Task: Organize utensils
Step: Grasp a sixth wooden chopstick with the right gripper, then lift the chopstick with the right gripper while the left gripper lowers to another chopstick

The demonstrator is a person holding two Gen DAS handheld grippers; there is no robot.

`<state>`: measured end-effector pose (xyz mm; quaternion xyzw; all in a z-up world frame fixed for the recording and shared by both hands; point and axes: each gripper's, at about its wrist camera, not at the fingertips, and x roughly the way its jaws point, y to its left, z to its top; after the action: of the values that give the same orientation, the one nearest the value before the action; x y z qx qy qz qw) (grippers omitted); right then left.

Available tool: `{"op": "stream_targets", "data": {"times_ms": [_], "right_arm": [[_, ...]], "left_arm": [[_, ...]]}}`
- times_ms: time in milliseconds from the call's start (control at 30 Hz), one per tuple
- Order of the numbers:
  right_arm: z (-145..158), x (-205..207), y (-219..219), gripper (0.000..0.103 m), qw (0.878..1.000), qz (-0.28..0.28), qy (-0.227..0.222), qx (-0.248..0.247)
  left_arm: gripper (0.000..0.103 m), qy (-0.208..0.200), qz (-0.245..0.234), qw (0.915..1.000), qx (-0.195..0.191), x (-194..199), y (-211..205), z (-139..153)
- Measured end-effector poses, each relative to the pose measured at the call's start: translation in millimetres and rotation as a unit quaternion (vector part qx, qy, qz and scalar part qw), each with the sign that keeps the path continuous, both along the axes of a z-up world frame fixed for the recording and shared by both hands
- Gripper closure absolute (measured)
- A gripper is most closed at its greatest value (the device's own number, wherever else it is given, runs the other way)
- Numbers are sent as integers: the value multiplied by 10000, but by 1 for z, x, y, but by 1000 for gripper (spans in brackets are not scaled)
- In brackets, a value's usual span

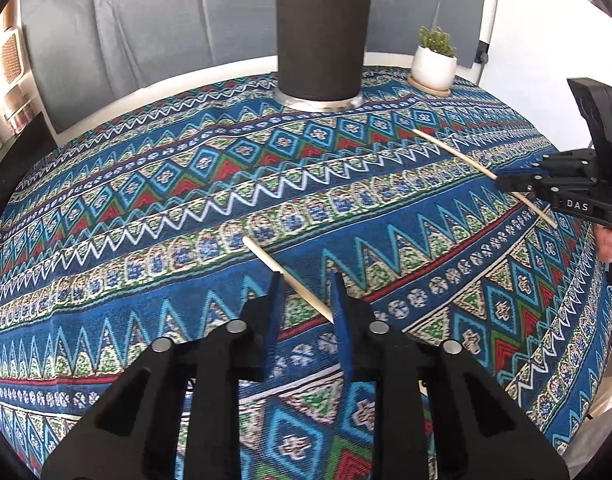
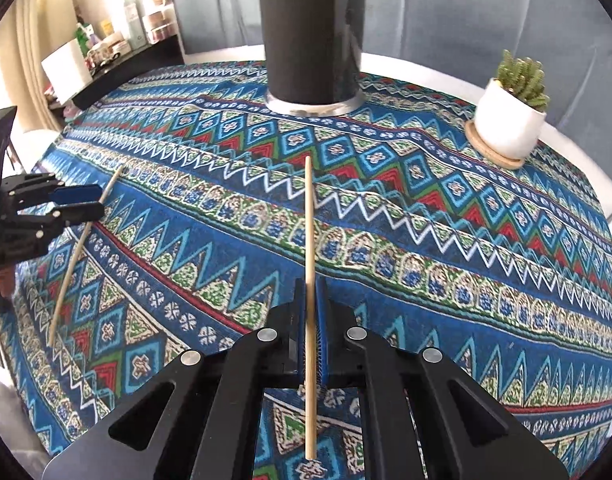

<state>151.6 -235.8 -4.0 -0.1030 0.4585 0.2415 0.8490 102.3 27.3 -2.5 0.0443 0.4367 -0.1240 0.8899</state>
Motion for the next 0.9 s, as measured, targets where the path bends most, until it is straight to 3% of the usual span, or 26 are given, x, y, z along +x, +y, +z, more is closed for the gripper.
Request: {"op": "stream_targets", "data": {"times_ms": [167,333,433,567,900], "right_arm": [[1,-14,-38,98,9982,-352,198,441],[19,-35,-68,98,9947,-577,-22,850],[30,-48,-83,98,9916,-723,-182,1061],[42,-62,-103,98,9861,-937,-351,1328],[64,-87,-139,98,9705,-1352,-773,1840]], "left_arm": [[94,110,178,9987,-463,-1,24,-1],[98,309,239,9944,-986,-6,43,-3],[98,335,333,9939,-1001,-10,51,-3],[98,383,469,9898,-1290,-16,65,-1],[98,16,604,9859,-1562,-24,86,29]]}}
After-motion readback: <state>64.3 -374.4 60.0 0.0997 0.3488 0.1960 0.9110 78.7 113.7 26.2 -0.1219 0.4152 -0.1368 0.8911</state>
